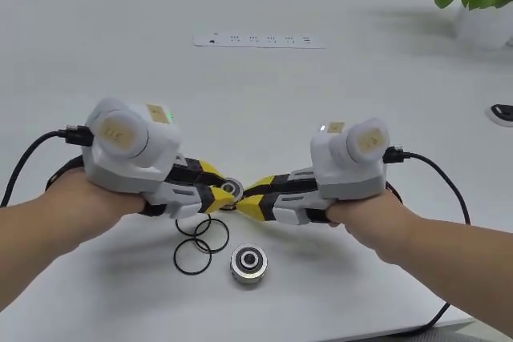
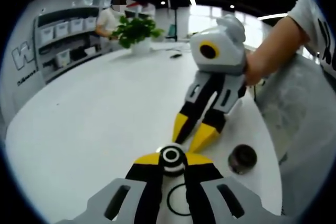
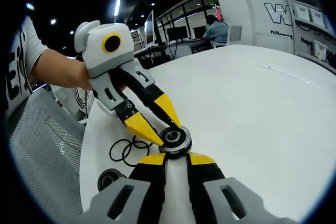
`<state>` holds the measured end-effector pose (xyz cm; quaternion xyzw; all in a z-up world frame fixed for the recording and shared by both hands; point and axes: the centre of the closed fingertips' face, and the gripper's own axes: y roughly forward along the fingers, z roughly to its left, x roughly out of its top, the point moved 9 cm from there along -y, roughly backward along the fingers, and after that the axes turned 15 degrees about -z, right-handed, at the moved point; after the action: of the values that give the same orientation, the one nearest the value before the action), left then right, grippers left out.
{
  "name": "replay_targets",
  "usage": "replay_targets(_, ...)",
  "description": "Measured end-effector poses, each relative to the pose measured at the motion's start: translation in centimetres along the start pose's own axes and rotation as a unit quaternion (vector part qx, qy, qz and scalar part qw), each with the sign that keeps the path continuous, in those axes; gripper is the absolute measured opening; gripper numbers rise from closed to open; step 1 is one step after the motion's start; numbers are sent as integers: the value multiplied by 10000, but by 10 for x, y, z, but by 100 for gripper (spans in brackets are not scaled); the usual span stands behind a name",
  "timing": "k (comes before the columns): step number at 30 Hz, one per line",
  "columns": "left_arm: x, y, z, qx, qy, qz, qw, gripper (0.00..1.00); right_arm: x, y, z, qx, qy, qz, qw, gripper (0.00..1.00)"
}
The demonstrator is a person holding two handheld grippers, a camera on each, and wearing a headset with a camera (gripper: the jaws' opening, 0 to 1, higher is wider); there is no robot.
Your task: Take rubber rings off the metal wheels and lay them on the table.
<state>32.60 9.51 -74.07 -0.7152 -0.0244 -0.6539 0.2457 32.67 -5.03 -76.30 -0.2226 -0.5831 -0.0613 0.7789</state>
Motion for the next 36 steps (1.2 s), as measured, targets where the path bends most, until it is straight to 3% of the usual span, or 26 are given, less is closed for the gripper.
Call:
replay_targets(18,0,1,0,59,153,18,9999,14,-2,-1,-2,-44,35,-44,10000,7)
replay_targets(27,0,1,0,73,133,6,9999,14,-4,-3,-2,-153,332,-101,9993,1)
replay_targets(36,0,0,-1,64,218,24,9997,13,-5,-5,-5,-298,783,-252,9962,0)
